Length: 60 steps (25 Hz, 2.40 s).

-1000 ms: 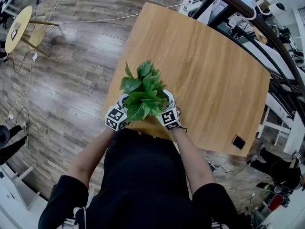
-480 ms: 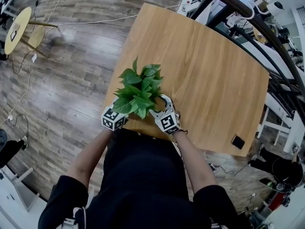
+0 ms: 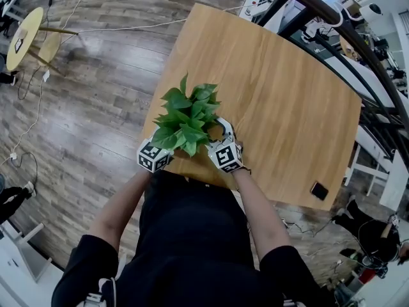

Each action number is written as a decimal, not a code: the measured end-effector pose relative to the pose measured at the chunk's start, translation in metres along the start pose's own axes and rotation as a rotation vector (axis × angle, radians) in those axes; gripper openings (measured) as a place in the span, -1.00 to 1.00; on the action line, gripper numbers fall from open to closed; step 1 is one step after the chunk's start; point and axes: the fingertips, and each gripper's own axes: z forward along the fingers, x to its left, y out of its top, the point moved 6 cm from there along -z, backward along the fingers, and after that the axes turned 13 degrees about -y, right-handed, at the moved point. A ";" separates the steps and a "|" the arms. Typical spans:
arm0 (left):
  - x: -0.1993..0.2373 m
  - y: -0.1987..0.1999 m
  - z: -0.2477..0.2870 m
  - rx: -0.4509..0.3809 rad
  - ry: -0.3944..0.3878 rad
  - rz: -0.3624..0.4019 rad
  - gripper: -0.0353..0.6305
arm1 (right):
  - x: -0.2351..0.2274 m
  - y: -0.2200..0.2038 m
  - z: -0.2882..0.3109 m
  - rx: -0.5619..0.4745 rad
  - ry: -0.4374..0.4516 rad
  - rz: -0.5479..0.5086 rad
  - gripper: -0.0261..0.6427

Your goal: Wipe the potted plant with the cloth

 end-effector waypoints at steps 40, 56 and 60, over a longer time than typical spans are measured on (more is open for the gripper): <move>-0.181 0.049 -0.131 -0.240 -0.305 0.131 -0.35 | 0.111 0.125 -0.222 -0.366 -0.241 0.483 -0.87; -0.294 0.046 -0.144 -0.364 -0.038 0.193 -0.35 | 0.127 0.137 -0.306 -0.464 -0.299 0.435 -0.87; -0.321 0.024 -0.164 -0.332 0.020 0.290 -0.35 | 0.153 0.140 -0.327 -0.495 -0.315 0.394 -0.87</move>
